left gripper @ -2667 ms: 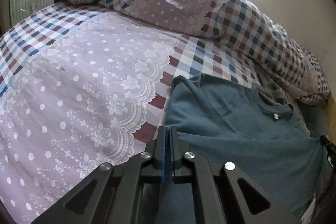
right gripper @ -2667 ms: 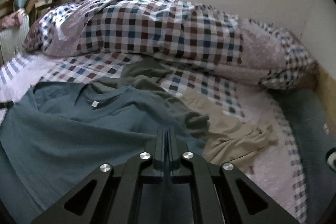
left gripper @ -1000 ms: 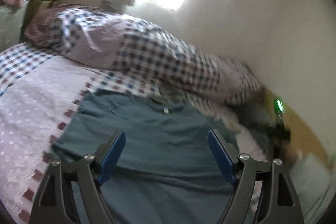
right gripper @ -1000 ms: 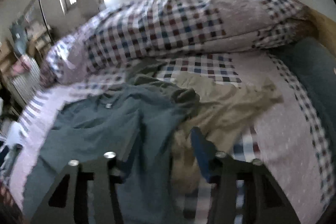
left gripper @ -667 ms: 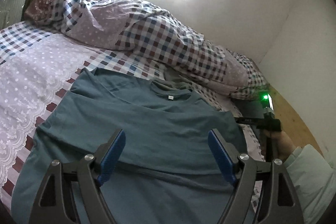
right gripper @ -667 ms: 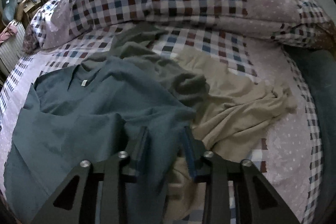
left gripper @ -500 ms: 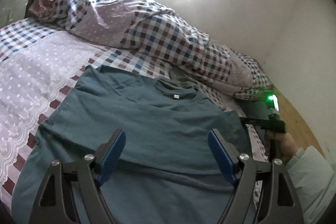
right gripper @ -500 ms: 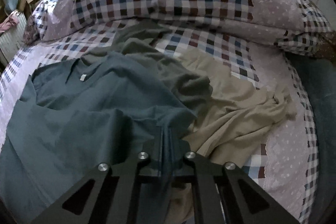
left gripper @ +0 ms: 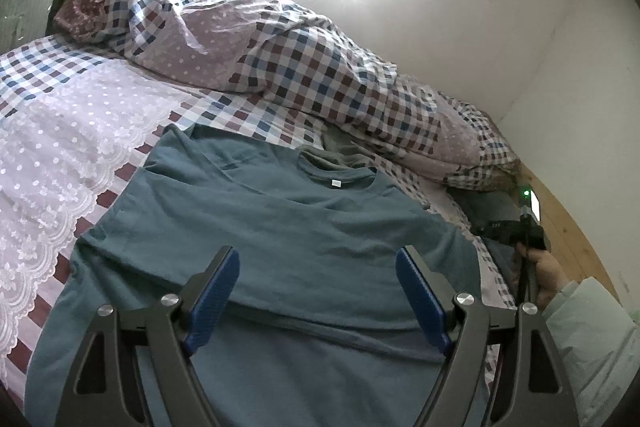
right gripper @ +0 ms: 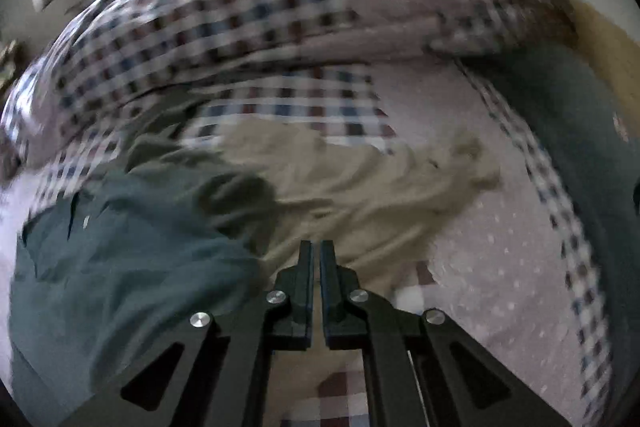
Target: Fold clothes
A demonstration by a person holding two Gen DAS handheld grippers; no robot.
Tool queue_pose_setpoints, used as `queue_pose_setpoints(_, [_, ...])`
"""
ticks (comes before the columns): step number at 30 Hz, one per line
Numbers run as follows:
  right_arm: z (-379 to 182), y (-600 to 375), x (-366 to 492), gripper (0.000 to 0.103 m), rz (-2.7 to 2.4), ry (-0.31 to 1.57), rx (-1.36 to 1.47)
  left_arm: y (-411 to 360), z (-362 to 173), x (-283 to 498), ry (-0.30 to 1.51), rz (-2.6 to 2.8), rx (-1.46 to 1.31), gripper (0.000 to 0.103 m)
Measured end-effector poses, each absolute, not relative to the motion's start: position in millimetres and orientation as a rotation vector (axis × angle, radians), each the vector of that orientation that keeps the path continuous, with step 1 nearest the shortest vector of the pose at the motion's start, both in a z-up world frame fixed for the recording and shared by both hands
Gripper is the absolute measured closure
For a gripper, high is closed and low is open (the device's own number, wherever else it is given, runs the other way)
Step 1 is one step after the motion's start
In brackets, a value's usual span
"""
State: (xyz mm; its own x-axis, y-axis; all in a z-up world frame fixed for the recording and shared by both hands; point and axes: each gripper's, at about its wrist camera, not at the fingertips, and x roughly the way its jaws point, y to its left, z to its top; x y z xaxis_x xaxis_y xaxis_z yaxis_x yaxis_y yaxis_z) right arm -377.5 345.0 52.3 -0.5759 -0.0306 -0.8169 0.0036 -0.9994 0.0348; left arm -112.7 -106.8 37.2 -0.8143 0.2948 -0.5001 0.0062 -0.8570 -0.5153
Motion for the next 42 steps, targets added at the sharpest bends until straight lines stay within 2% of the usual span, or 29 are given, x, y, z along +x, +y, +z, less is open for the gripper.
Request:
queue_pose_setpoints(5, [62.7,353.6,-353.1,0.096,-2.721,-0.219,1.34,-105.2,37.3,-112.2,-0.758,2.748,-0.881,0.019])
queue_pose_setpoints(8, [71.8,338.9,-325.7,0.087,-2.657,-0.249,1.238,-104.8,38.5,-111.2,-0.747,2.752,-0.89,0.019])
queue_pose_setpoints(11, [71.7,318.8,-295.1,0.063,-2.602,-0.197,1.165,-108.8,38.8,-109.1,-0.757,2.742,-0.895,0.019])
queue_pose_setpoints(16, [70.4,296.3,-235.6,0.063,-2.798,0.038,1.176,-130.2,44.3,-97.8,-0.808,2.733,-0.882,0.019])
queue_pose_setpoints(19, [84.2,288.9,-173.7,0.059,-2.823,0.018,1.041,-152.7,52.9,-82.8,-0.861,2.752,-0.823,0.019])
queue_pose_setpoints(23, [101.5,283.0,-84.5,0.046,-2.893,-0.04,0.827,-183.6,65.3,-55.8,-0.934,2.779,-0.73,0.019])
queue_pose_setpoints(27, [104.0,278.4,-3.3,0.027,-2.932,-0.157,0.659,-202.9,77.6,-21.6,-0.947,2.799,-0.651,0.019])
queue_pose_setpoints(30, [98.7,265.8,43.4,0.026,-2.91,-0.17,0.606,-208.5,87.6,7.4,-0.914,2.818,-0.608,0.019])
queue_pose_setpoints(34, [91.2,240.2,93.1,0.025,-2.842,-0.098,0.61,-204.4,89.6,64.0,-0.845,2.86,-0.578,0.019])
queue_pose_setpoints(38, [82.9,216.4,144.2,0.02,-2.759,-0.101,0.573,-203.5,65.5,128.7,-0.869,2.901,-0.619,0.017])
queue_pose_setpoints(42, [69.7,190.1,174.7,0.019,-2.688,-0.083,0.591,-207.5,40.6,175.6,-0.928,2.93,-0.695,0.017])
